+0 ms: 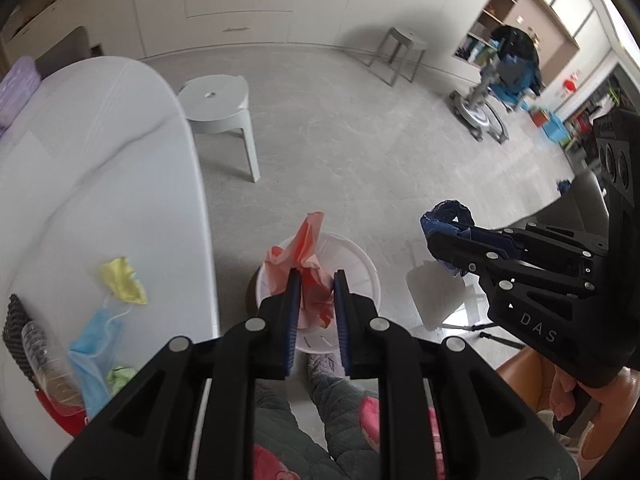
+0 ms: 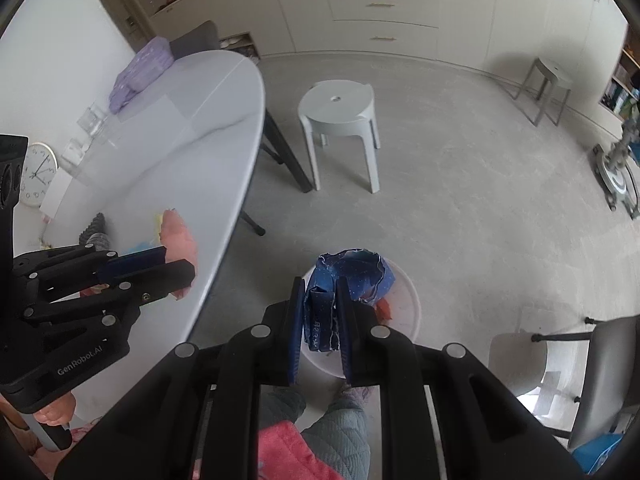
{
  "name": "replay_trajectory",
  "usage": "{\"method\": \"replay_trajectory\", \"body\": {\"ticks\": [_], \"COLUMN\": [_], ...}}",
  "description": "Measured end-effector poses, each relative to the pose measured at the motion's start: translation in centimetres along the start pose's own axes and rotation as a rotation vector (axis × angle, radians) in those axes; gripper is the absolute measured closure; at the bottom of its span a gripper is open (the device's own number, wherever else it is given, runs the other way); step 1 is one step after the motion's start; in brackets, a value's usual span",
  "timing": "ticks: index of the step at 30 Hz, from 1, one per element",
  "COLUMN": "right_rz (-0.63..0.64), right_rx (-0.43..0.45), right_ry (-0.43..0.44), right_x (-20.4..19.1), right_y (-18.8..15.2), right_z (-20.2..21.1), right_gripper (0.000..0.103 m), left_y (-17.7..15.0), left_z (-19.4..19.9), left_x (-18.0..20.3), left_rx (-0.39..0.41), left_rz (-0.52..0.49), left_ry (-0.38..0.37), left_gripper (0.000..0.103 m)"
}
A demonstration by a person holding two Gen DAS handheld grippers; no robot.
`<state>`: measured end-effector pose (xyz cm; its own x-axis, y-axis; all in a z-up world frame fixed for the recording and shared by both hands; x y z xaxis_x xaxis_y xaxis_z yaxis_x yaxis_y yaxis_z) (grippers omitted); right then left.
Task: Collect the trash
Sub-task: 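Carry both items over the white bin and open both tools to drop them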
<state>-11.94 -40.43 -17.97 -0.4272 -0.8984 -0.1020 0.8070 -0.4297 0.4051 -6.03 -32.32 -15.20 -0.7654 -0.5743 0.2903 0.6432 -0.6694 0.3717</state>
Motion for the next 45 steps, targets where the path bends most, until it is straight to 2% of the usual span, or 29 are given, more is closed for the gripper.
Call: {"method": "replay_trajectory", "body": {"ticks": [9,10,11,13,17,22,25,33,35,36,37,39,41,45], "right_rz": [-0.051,-0.055,-0.057,-0.060,-0.063,-0.058,-0.045,0.020,0.048,0.062,0.073,0.096,0.122,0.137], "right_rx": [0.005,0.000,-0.002,-0.008,-0.020,-0.033,-0.038,-0.078,-0.106,-0.125,-0.139,-0.147,-0.147,-0.155], "right_ry": [-0.005,-0.003,-0.001,0.001,0.003,0.007,0.005,0.028,0.039,0.039,0.035,-0.012,-0.045,-0.034], "right_x": [5.3,5.8,6.3,6.6,7.6,7.7,7.4,4.3,3.2,2.6,2.2,1.4,0.6,-0.7], "right_y": [-1.9,-2.1,-2.3,-2.5,-3.0,-3.1,-3.0,-2.8,-3.1,-3.4,-3.4,-3.5,-3.5,-3.0], "right_z": [0.5,0.3,0.3,0.1,-0.2,-0.7,-1.0,-3.1,-4.5,-5.3,-5.8,-6.9,-7.3,-7.6], "right_gripper": [0.086,0.086,0.086,0.086,0.085,0.085,0.085,0.083,0.073,0.055,0.027,0.005,0.003,0.003], "left_y": [-1.0,-1.1,-1.2,-1.2,-1.2,-0.7,-0.5,-1.1,-1.7,-2.0,-2.4,-3.2,-4.1,-5.6], "left_z": [-3.8,-4.2,-4.7,-4.8,-3.6,-1.9,-0.6,2.6,3.2,3.7,4.0,4.8,5.5,6.7], "left_x": [4.7,4.9,5.2,5.2,5.8,4.9,4.0,-0.4,-1.6,-2.5,-3.0,-4.5,-6.1,-8.9], "left_rx": [-0.063,-0.065,-0.077,-0.070,-0.033,0.009,0.030,0.069,0.075,0.081,0.085,0.088,0.090,0.101], "left_rz": [-0.039,-0.039,-0.035,-0.018,-0.016,-0.003,0.013,0.124,0.148,0.159,0.167,0.182,0.211,0.277], "left_ry": [-0.041,-0.039,-0.032,-0.006,0.009,0.062,0.086,0.123,0.139,0.156,0.171,0.203,0.227,0.241], "left_gripper": [0.086,0.082,0.061,0.036,0.019,0.012,0.012,0.009,0.009,0.009,0.009,0.009,0.009,0.009]}}
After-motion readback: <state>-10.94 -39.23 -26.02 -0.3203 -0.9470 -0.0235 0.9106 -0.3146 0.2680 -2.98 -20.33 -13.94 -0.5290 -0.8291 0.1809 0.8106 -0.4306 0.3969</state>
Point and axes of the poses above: each gripper's, at about its wrist camera, not at the fingertips, and z roughly against the way its jaws point, x to its right, y to its top, the point moved 7 cm from there along -z, roughly the way its jaws point, and after that the axes turned 7 degrees about -y, right-handed, at the moved point
